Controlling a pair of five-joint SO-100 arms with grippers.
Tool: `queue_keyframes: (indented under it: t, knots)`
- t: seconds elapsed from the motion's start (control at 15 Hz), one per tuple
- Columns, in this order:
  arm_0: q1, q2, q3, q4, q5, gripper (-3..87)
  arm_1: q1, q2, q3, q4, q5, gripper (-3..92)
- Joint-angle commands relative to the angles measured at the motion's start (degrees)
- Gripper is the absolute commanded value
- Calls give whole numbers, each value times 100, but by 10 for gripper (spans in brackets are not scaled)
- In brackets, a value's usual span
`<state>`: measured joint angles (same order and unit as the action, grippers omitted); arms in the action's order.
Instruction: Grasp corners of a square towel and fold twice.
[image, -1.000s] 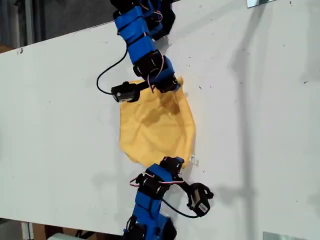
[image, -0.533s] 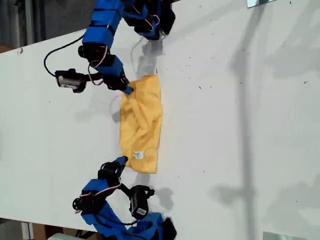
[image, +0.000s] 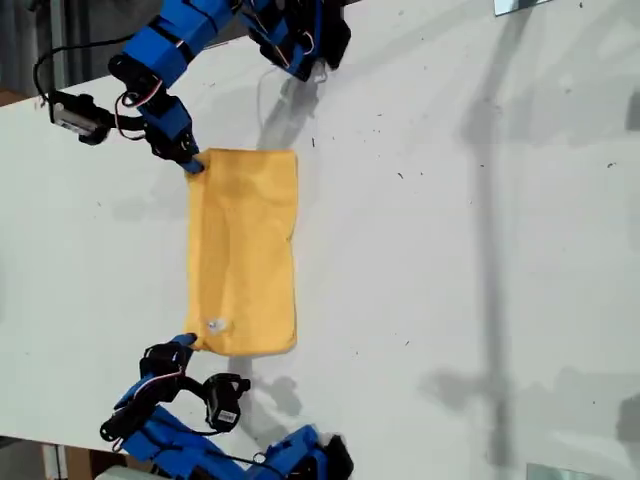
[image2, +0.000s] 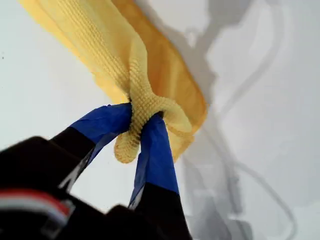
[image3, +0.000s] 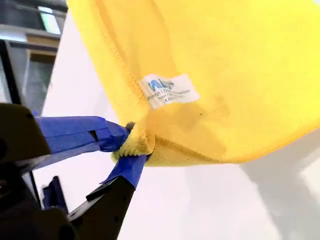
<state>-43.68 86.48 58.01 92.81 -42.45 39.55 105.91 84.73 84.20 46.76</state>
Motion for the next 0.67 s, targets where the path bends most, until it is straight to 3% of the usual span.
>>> queue_keyframes:
  t: [0.0, 0.2, 0.4, 0.6]
  knots:
    - [-589, -299, -255, -369, 334, -4, 325, -343, -264, -448, -237, 0]
    - [-835, -861, -211, -782, 527, -4, 589, -932, -246, -729, -378, 0]
    - [-571, -905, -246, -316, 589, -4, 475, -923, -79, -589, -475, 0]
    - [-97, -492, 88, 211, 53, -4, 185, -325, 220, -281, -334, 0]
